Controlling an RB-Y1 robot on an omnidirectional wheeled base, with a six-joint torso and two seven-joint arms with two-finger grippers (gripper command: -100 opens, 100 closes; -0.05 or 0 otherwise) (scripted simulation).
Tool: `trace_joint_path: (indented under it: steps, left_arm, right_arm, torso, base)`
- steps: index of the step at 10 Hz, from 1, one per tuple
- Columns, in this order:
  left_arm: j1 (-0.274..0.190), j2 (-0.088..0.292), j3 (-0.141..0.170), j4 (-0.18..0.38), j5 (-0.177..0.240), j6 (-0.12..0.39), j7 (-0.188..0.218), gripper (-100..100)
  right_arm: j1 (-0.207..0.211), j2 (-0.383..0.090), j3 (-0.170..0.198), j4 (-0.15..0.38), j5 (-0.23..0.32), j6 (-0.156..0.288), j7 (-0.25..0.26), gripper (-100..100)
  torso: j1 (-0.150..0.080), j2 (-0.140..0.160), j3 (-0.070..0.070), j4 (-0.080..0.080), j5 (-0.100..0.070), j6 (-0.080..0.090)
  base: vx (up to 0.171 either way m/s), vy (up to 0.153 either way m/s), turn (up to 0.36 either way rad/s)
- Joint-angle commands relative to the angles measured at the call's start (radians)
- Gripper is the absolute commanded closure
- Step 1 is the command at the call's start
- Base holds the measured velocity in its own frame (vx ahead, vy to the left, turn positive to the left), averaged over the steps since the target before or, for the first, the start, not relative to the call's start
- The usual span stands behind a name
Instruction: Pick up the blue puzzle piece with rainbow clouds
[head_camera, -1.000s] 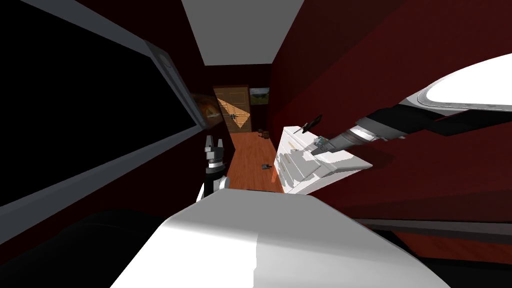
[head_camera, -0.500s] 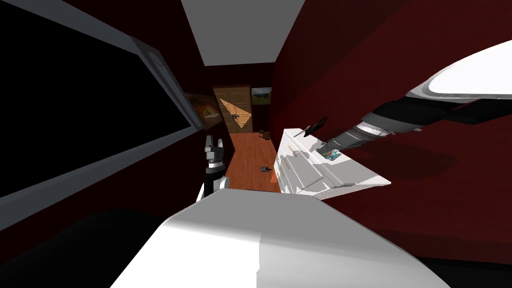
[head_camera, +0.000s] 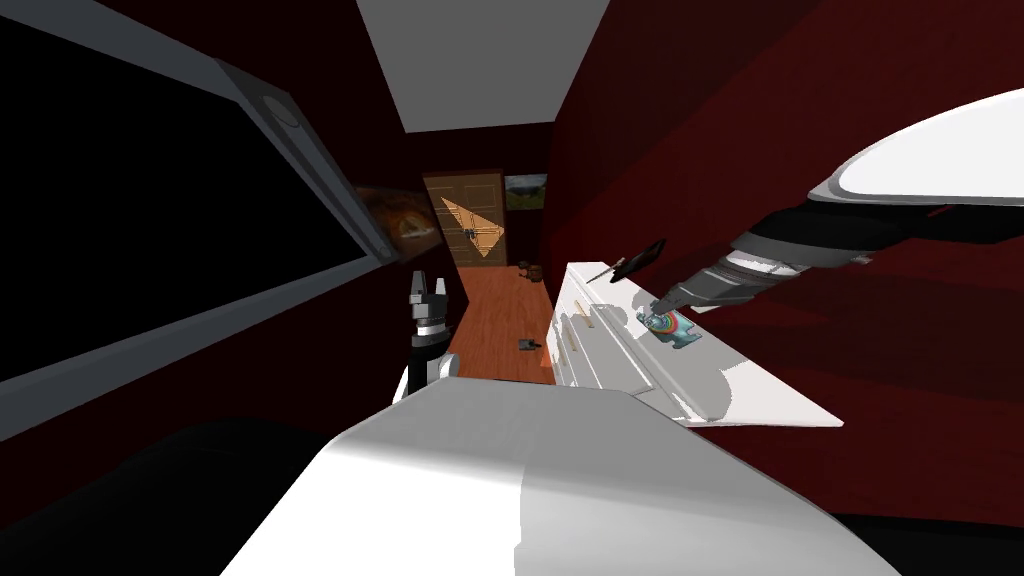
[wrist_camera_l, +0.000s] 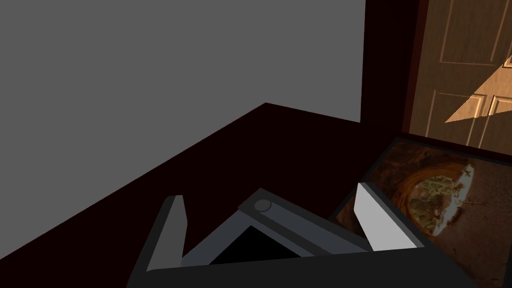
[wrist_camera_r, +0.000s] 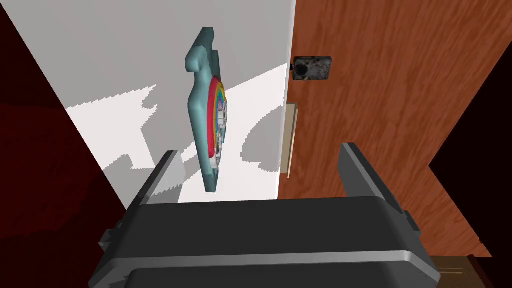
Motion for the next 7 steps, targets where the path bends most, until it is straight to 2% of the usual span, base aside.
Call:
trace_joint_path:
  steps: [1, 3, 4, 5, 6, 7]
  left_arm:
    - [0.0, 0.0, 0.0, 0.0, 0.0, 0.0, 0.0, 0]
    - [0.0, 0.0, 0.0, 0.0, 0.0, 0.0, 0.0, 0]
    - [0.0, 0.0, 0.0, 0.0, 0.0, 0.0, 0.0, 0]
    - [0.0, 0.0, 0.0, 0.0, 0.0, 0.0, 0.0, 0]
    - [0.0, 0.0, 0.0, 0.0, 0.0, 0.0, 0.0, 0]
    - [0.0, 0.0, 0.0, 0.0, 0.0, 0.0, 0.0, 0]
  right_arm:
    - [0.002, 0.007, 0.002, 0.002, 0.008, -0.029, -0.015, -100]
    - [0.022, 0.018, 0.019, 0.004, 0.017, -0.07, -0.036, -100]
    - [0.018, 0.015, 0.016, 0.008, 0.016, -0.055, -0.025, -100]
    - [0.02, 0.015, 0.017, 0.008, 0.017, -0.058, -0.026, 0]
    - [0.034, 0.032, 0.036, 0.002, 0.044, -0.026, -0.013, -100]
    - [0.041, 0.041, 0.046, -0.001, 0.058, -0.01, -0.006, -100]
  torso:
    - [0.0, 0.0, 0.0, 0.0, 0.0, 0.0]
    - [0.006, 0.004, 0.003, 0.001, 0.001, 0.0]
    - [0.008, 0.005, 0.003, 0.001, 0.002, 0.0]
    - [0.009, 0.007, 0.004, 0.002, 0.002, 0.0]
    - [0.01, 0.01, 0.006, 0.003, 0.003, 0.0]
    - [0.011, 0.012, 0.007, 0.003, 0.003, 0.0]
  base:
    - [0.098, -0.076, 0.023]
    - [0.089, -0.02, 0.036]
    - [0.041, -0.007, 0.01]
    - [0.008, -0.002, 0.0]
    - [-0.022, 0.023, 0.02]
    - [-0.054, 0.045, 0.023]
